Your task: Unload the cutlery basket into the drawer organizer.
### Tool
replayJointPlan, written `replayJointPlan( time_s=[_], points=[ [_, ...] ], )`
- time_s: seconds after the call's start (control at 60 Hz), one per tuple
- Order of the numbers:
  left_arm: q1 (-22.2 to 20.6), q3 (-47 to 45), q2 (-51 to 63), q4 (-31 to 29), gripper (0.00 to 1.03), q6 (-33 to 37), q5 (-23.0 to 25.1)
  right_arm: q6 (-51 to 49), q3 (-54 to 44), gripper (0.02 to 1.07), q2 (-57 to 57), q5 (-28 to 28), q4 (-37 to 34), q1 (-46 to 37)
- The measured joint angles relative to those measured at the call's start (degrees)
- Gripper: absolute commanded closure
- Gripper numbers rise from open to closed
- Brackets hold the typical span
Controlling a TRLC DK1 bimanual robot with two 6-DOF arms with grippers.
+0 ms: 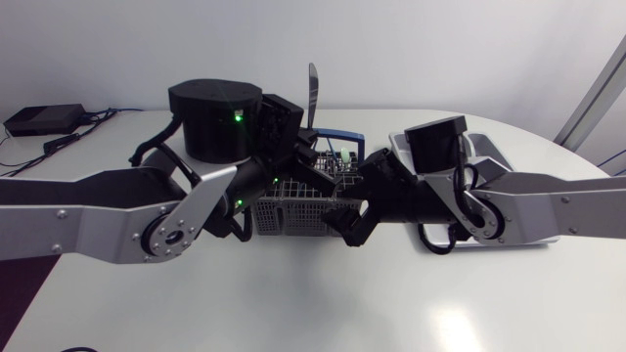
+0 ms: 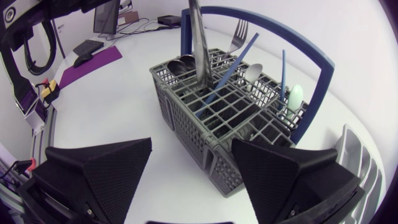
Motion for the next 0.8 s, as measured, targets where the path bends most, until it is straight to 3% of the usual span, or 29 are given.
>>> replayJointPlan(
  time_s=[0.283, 0.383, 0.55, 0.8],
  points=[
    [-0.3, 0.0, -3.1, -1.4, 0.87, 1.5, 1.9, 0.0, 1.2, 0.14, -0.7, -0.3, -0.3, -0.1],
    [-0.3, 0.8, -6.2, -6.2, 0.87, 2.4, 7.8, -0.4, 0.6, 0.14, -4.3, -2.3, -2.2, -1.3],
    [1.6, 5.7, -6.7, -17.2, 0.87, 3.2, 22.0, -2.7, -1.4, 0.14, -12.8, -5.8, -5.7, -6.3],
    [5.4, 11.0, -1.6, -22.0, 0.87, 2.1, 35.0, -4.6, -3.3, 0.14, -20.1, -11.0, -11.2, -10.1]
  ],
)
